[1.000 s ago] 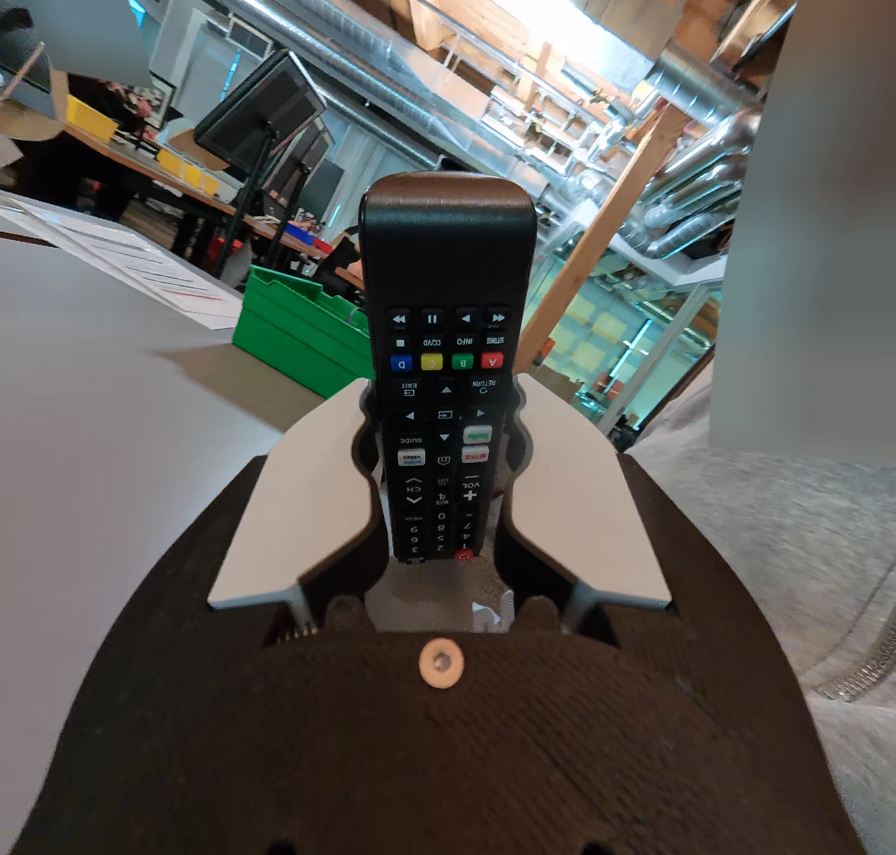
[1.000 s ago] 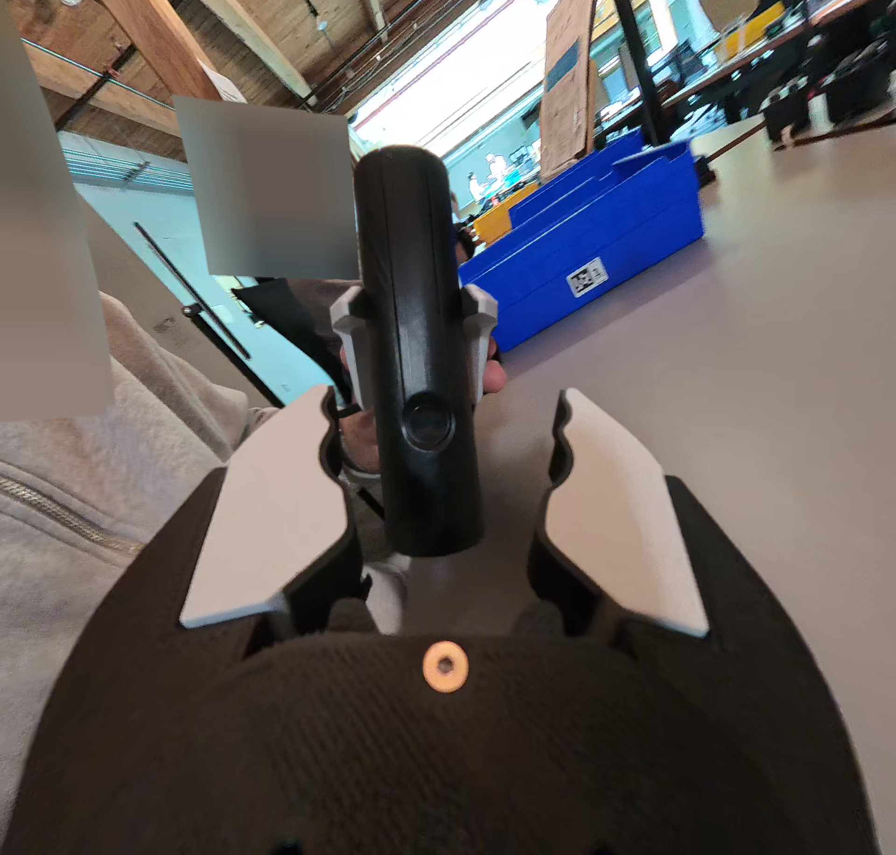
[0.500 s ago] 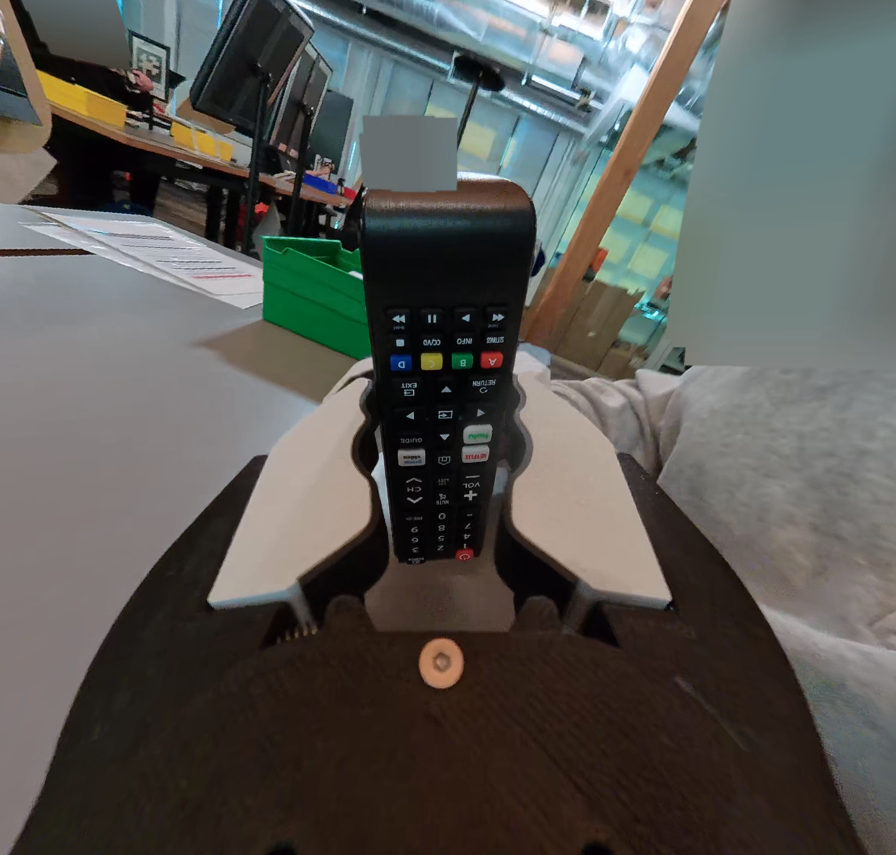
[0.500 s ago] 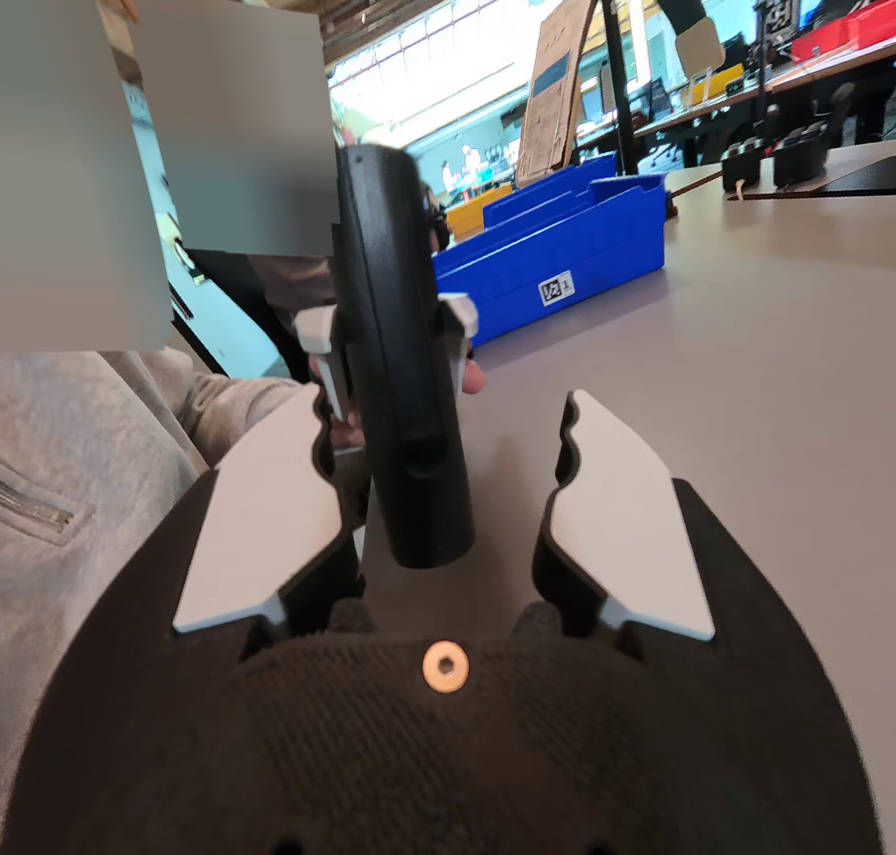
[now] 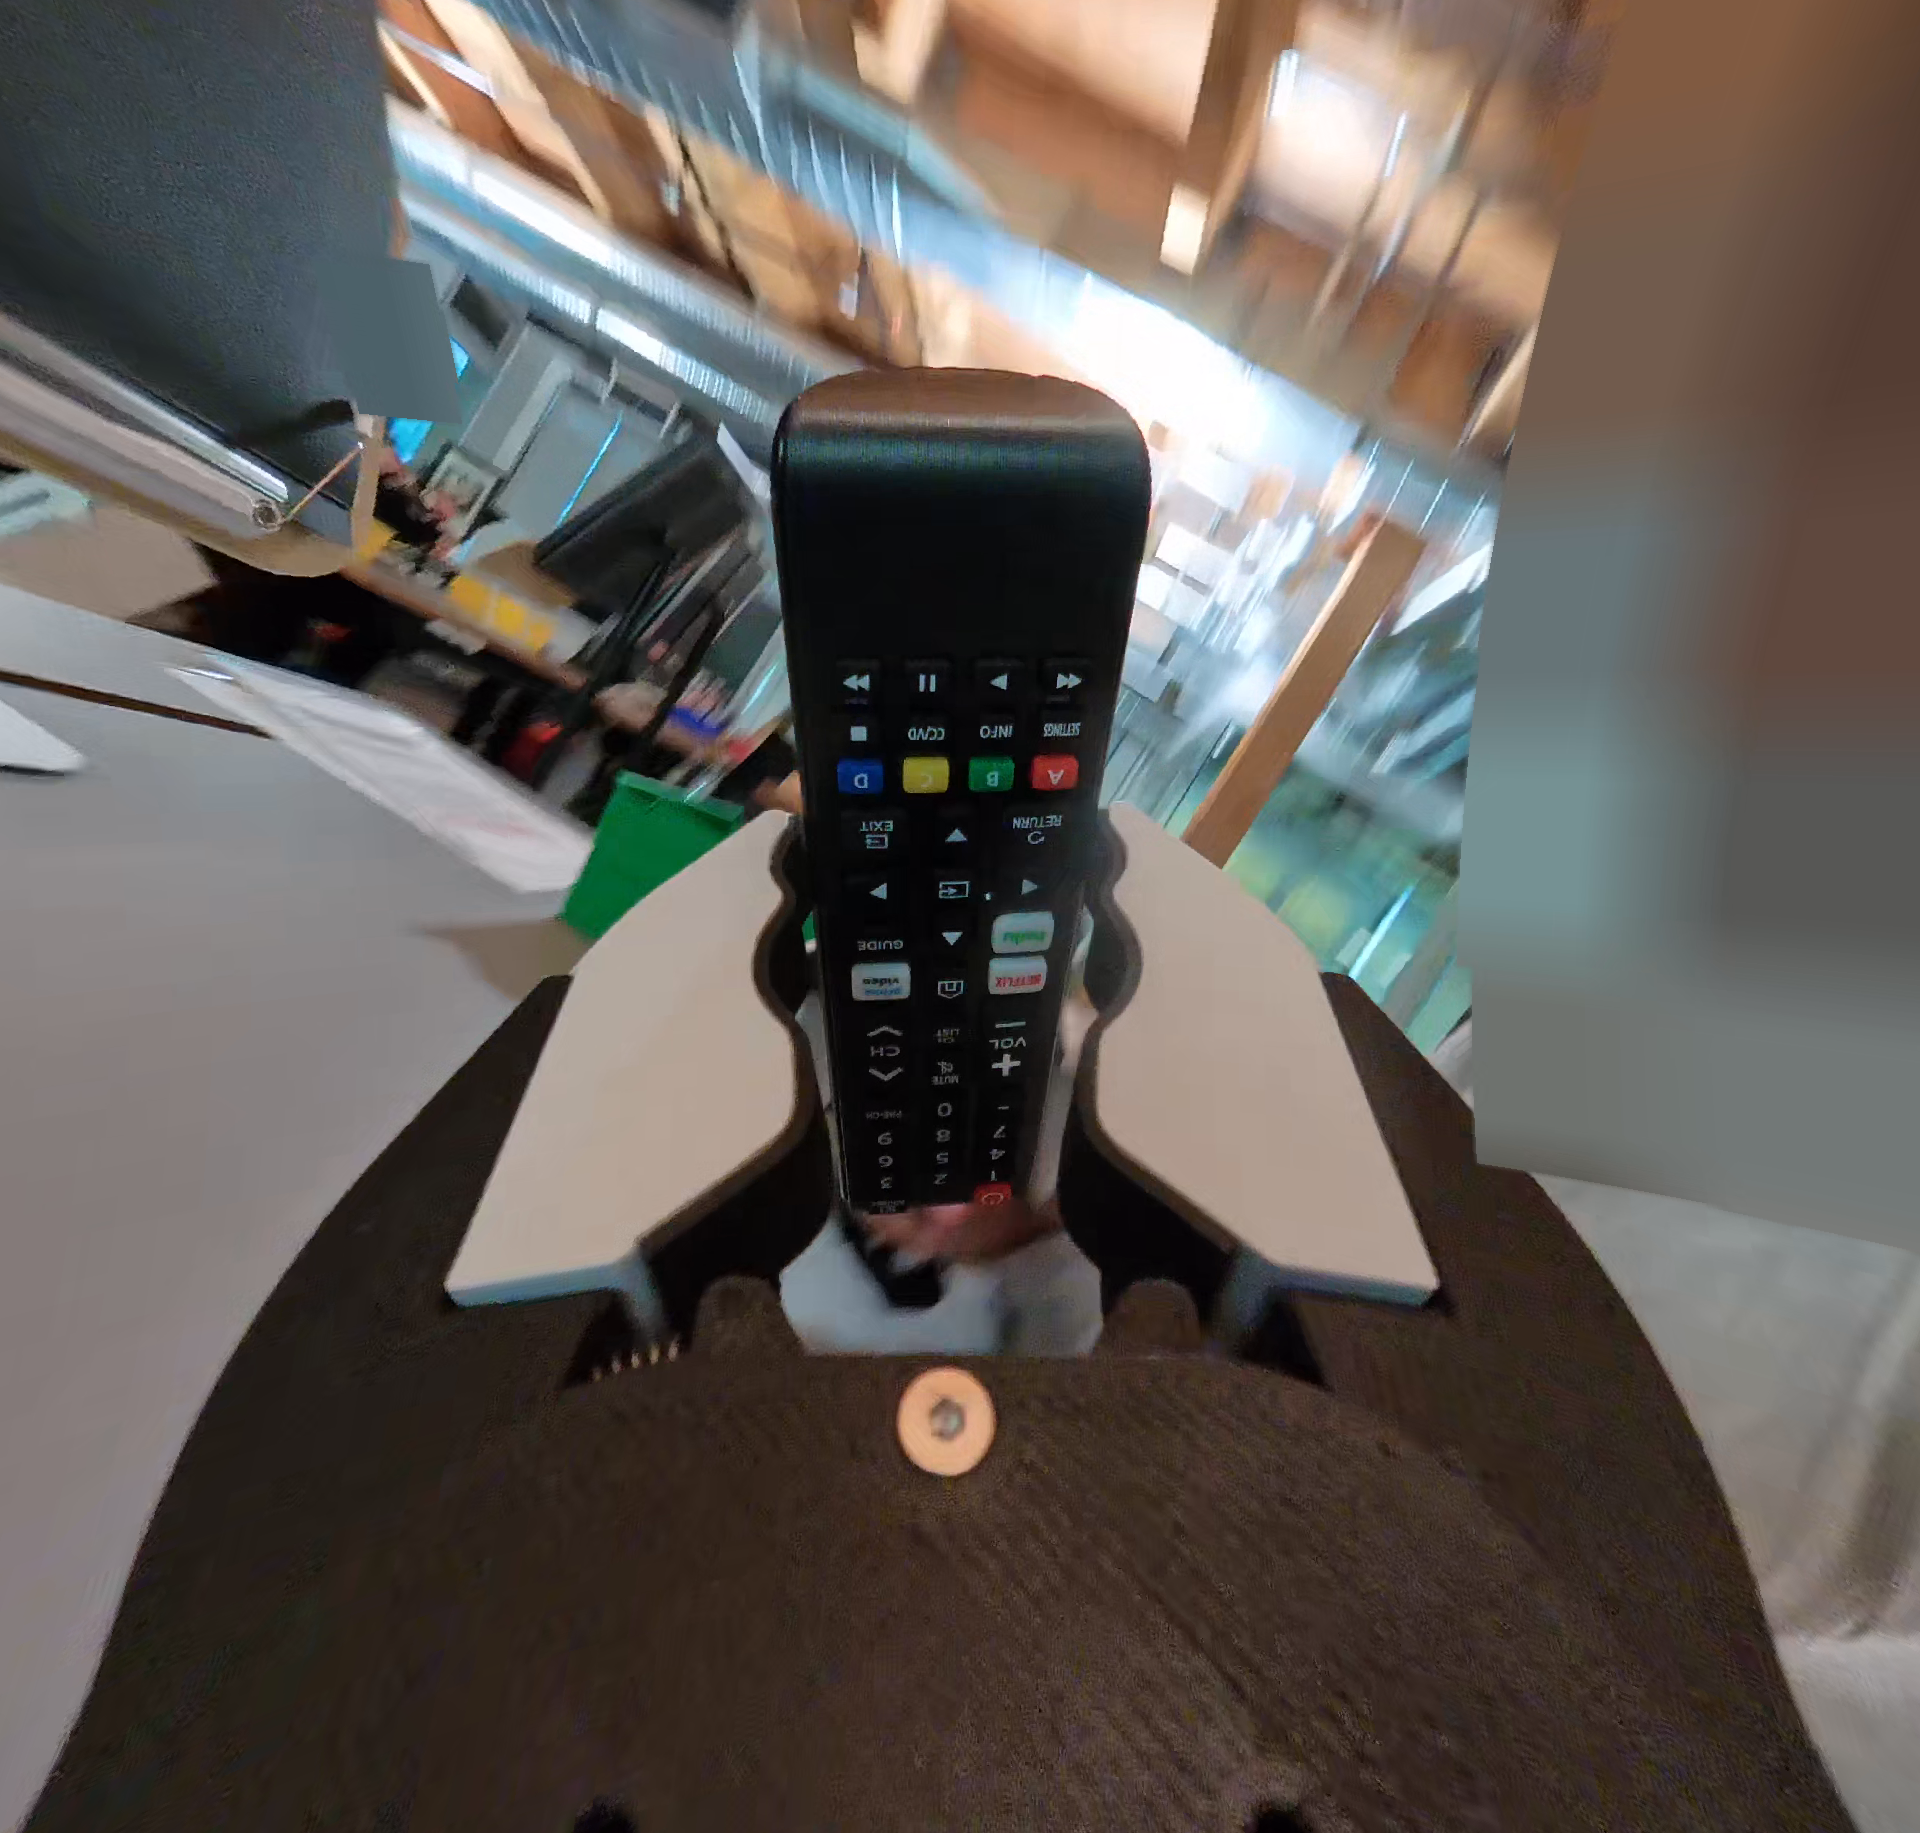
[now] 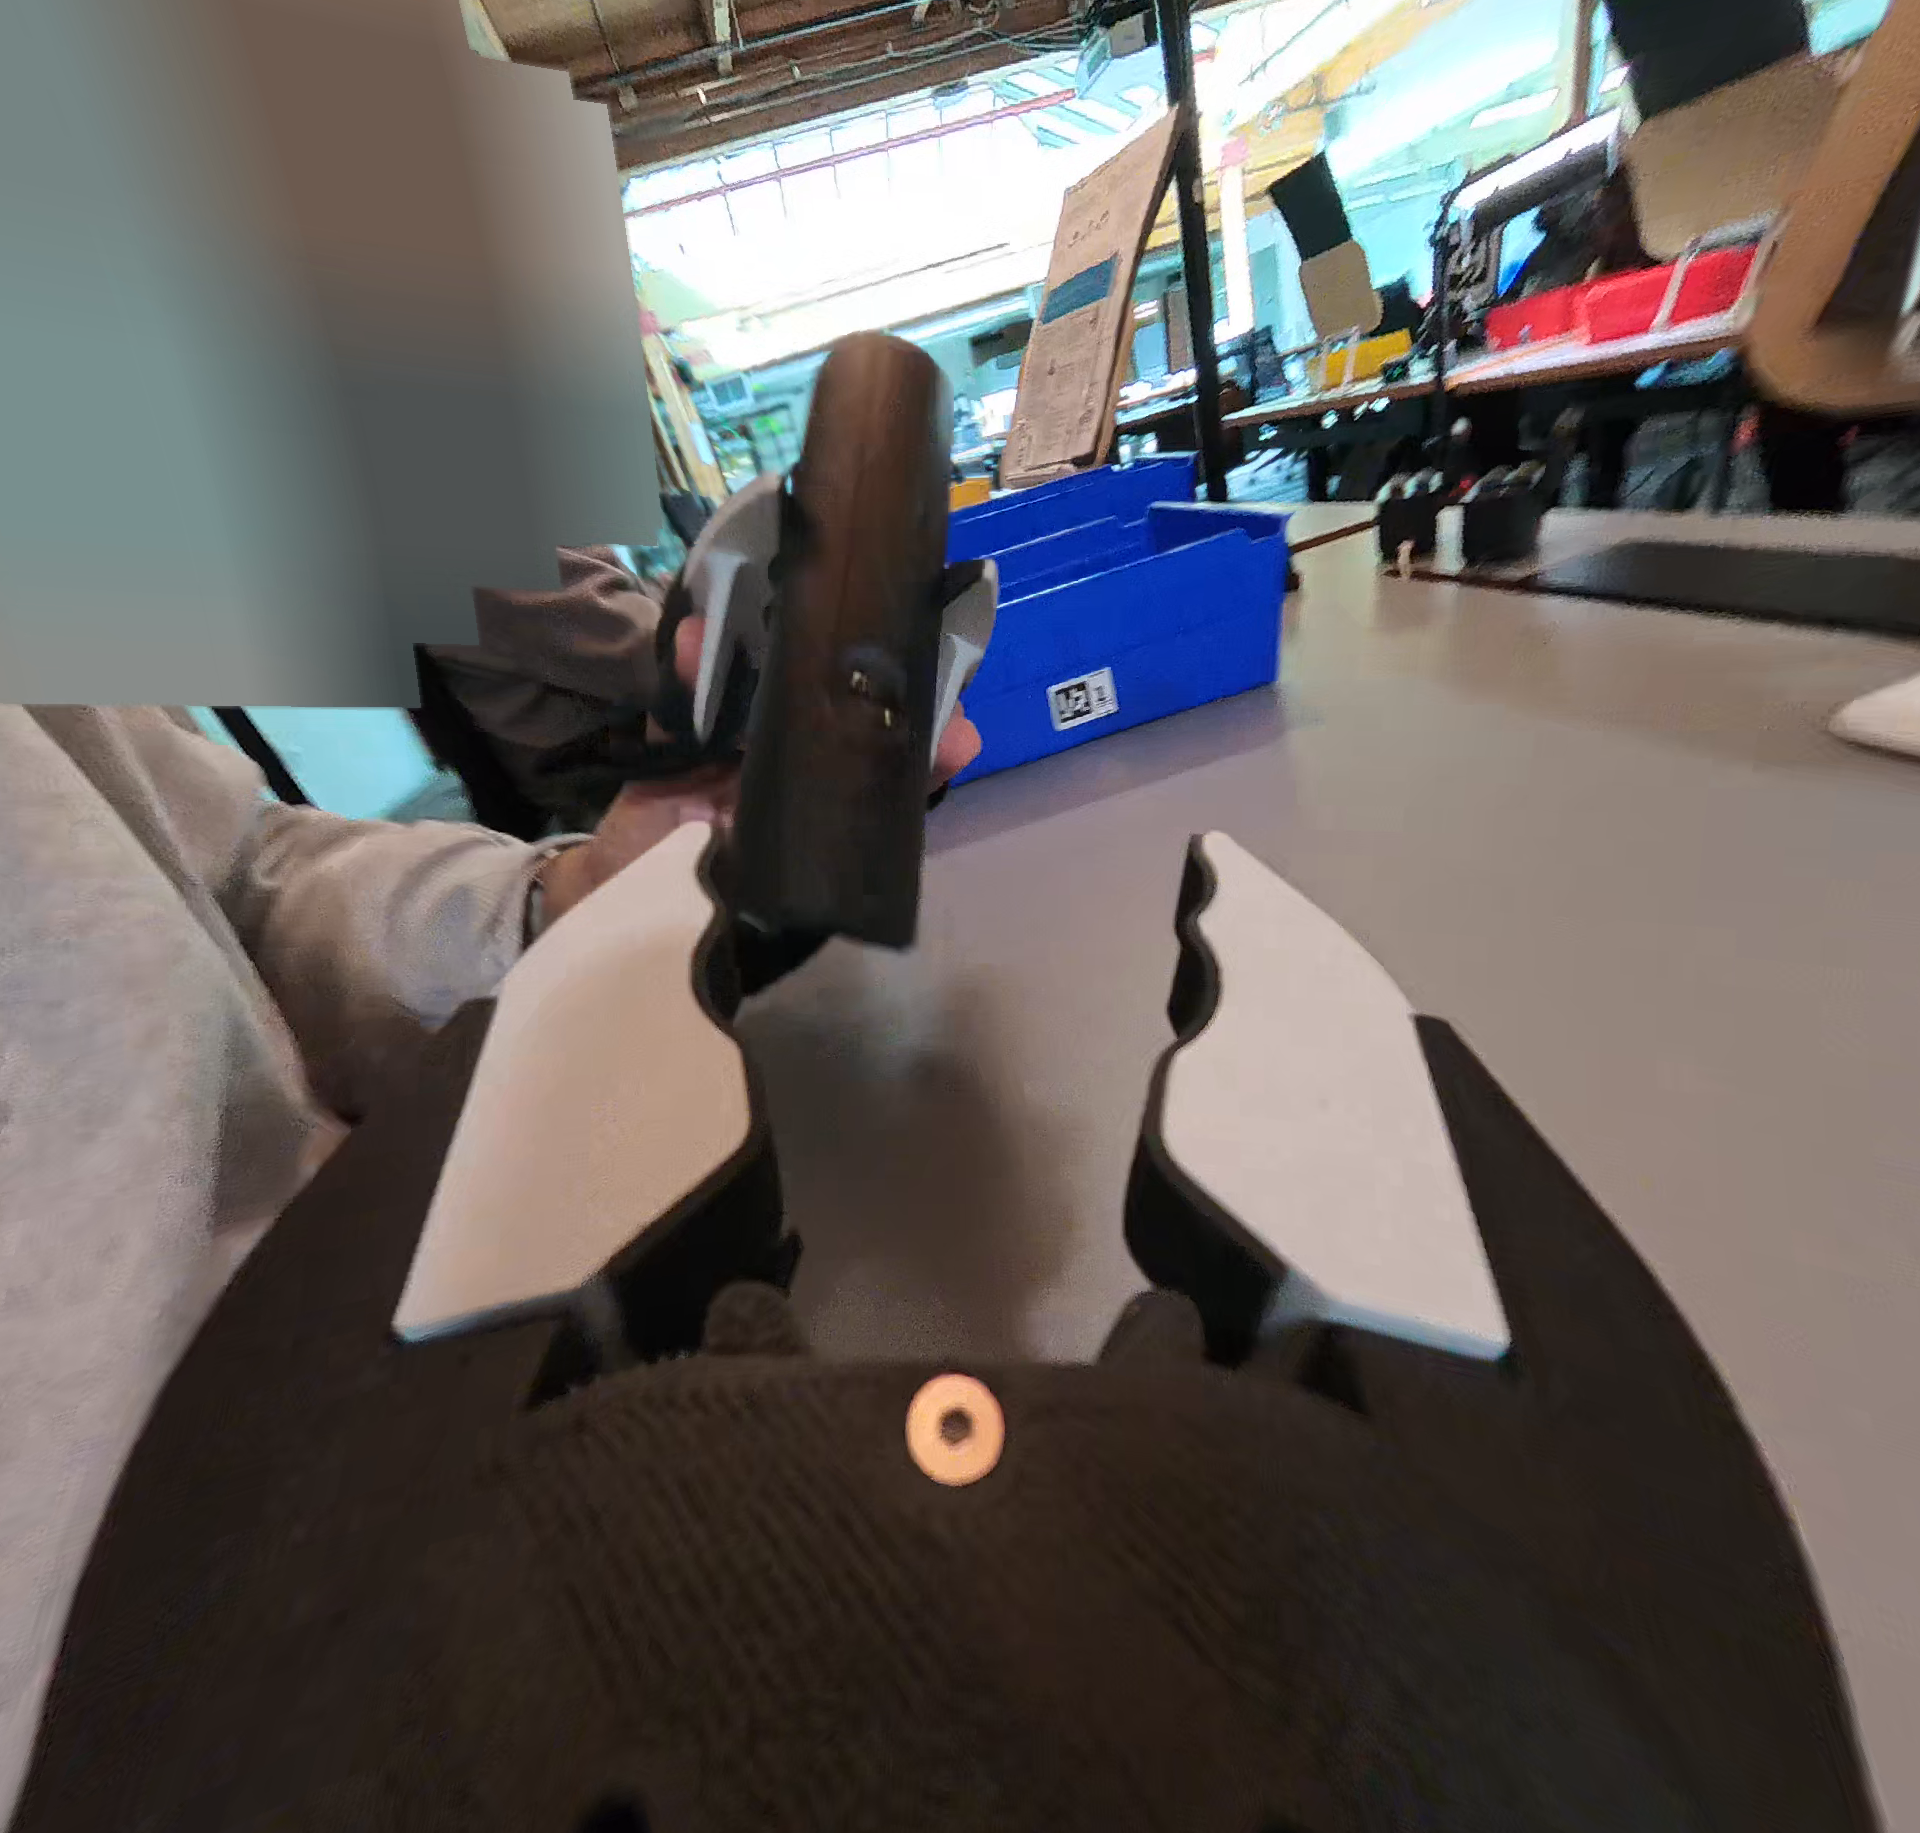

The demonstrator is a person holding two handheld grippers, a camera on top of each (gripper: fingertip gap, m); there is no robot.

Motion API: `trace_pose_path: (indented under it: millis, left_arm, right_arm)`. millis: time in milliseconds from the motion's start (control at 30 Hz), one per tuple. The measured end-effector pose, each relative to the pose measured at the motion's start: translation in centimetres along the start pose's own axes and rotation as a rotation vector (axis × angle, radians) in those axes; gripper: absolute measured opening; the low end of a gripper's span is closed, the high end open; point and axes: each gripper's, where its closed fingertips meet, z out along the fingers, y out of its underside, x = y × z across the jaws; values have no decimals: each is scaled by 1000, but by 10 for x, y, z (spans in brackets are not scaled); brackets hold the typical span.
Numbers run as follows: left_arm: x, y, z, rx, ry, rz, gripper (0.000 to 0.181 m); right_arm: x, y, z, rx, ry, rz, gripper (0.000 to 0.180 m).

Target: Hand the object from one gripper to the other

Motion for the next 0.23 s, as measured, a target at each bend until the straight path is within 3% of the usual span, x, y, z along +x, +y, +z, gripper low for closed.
trace_pose_path:
  millis: [100,233]
  left_arm:
    - [-16,-24,-17,227,45,-282,51]
    - [-21,-19,-17,268,53,-391,51]
  right_arm:
    - [-3,-4,0,-16,72,-220,82]
    - [-12,-7,1,-54,180,-551,79]
